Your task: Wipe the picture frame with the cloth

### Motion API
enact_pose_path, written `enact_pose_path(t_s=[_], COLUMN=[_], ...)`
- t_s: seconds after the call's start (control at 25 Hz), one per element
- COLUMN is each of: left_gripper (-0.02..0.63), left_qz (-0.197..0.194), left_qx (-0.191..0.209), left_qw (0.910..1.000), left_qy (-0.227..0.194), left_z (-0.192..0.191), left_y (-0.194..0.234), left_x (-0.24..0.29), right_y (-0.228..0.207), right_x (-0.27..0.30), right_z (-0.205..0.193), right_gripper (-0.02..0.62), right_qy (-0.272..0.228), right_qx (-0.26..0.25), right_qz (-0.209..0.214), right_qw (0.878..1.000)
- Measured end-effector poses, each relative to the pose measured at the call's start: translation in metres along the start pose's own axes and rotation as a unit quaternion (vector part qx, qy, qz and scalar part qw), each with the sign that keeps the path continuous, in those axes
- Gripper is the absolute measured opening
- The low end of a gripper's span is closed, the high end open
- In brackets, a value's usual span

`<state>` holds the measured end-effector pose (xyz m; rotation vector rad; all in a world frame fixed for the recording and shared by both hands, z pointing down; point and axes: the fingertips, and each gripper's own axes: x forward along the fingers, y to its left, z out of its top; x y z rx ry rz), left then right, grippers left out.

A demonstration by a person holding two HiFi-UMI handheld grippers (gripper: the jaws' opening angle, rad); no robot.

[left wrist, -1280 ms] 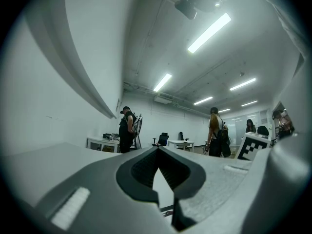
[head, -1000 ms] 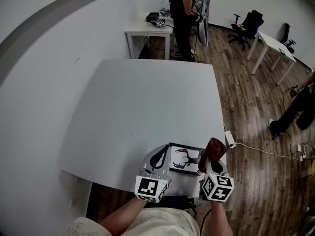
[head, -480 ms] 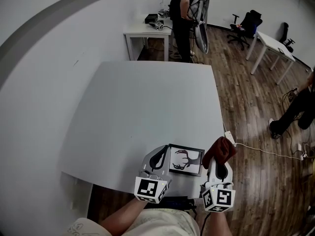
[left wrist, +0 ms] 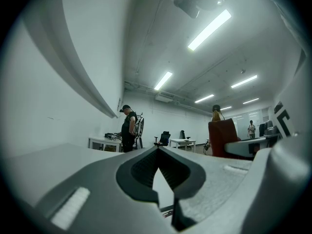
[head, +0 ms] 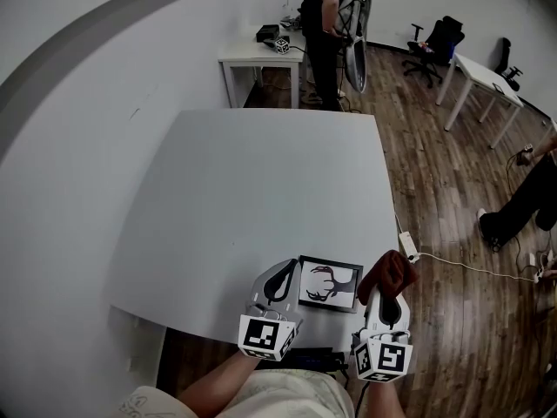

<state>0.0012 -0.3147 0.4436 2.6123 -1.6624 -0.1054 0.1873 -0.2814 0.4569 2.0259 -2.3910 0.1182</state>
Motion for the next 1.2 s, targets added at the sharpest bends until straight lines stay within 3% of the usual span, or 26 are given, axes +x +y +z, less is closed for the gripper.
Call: enact_pose_path(t_s=[1.2], left_gripper=[0.002], left_qz=[-0.004], left_qx=[0.005], left_qw=[1.0000], left_qy=[-0.002], left_z=[0.0036], left_y=[-0.0042], left_x=[0.0017], right_y=[0.0027], right_x=[0.0081], right_z=[-0.0019], right_gripper=[0.058], right_qy=[0.009], right_qx=[-0.013], right_qz=[0.009], right_qw=[1.000])
